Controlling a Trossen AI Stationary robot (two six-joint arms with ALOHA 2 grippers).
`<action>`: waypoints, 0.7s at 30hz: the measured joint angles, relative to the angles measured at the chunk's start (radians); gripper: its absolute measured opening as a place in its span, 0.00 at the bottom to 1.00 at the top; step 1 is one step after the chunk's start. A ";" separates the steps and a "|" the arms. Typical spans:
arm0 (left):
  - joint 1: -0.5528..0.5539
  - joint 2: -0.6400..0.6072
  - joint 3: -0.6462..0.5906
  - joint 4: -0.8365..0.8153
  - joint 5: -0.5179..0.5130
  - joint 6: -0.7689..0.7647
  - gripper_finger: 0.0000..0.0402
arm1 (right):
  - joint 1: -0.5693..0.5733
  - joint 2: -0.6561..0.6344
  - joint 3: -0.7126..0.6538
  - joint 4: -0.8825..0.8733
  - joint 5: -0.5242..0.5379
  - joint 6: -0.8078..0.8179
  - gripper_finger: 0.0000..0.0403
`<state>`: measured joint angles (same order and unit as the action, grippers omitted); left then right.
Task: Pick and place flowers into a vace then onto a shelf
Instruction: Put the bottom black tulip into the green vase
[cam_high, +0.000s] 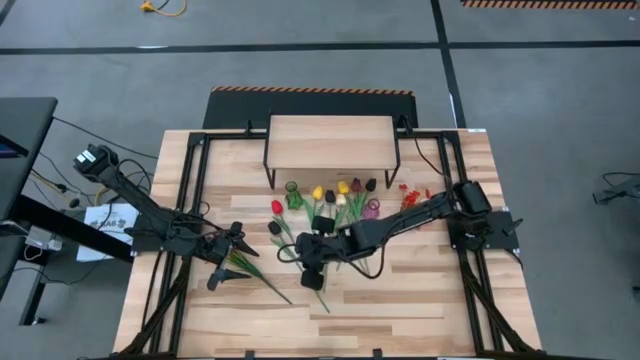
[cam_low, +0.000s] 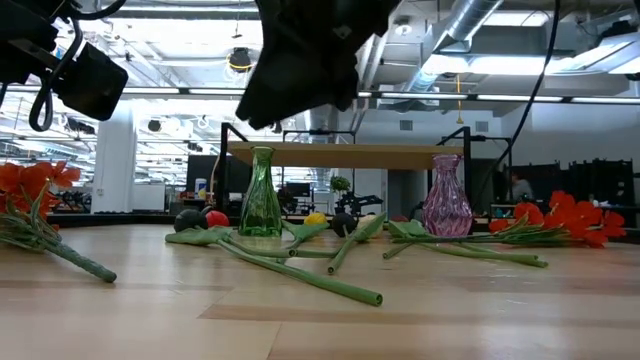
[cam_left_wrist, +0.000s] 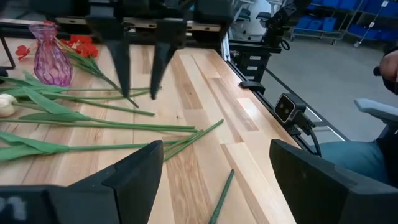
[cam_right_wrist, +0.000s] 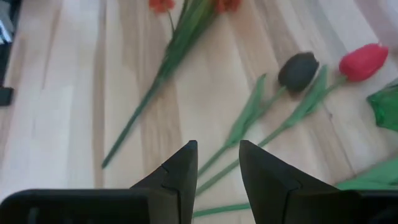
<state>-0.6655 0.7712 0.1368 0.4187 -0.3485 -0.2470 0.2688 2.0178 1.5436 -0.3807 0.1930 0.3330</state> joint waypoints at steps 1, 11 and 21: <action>0.000 0.000 0.000 0.000 0.000 0.000 0.71 | -0.005 0.000 0.000 -0.008 -0.002 0.004 0.28; 0.000 0.000 0.000 -0.001 0.000 0.000 0.71 | -0.031 0.000 -0.023 0.030 -0.011 0.001 0.28; 0.000 0.000 0.001 -0.001 0.000 0.000 0.71 | -0.033 0.049 -0.019 0.152 -0.012 -0.009 0.28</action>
<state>-0.6651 0.7712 0.1375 0.4179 -0.3481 -0.2470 0.2362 2.0670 1.5249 -0.2292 0.1809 0.3242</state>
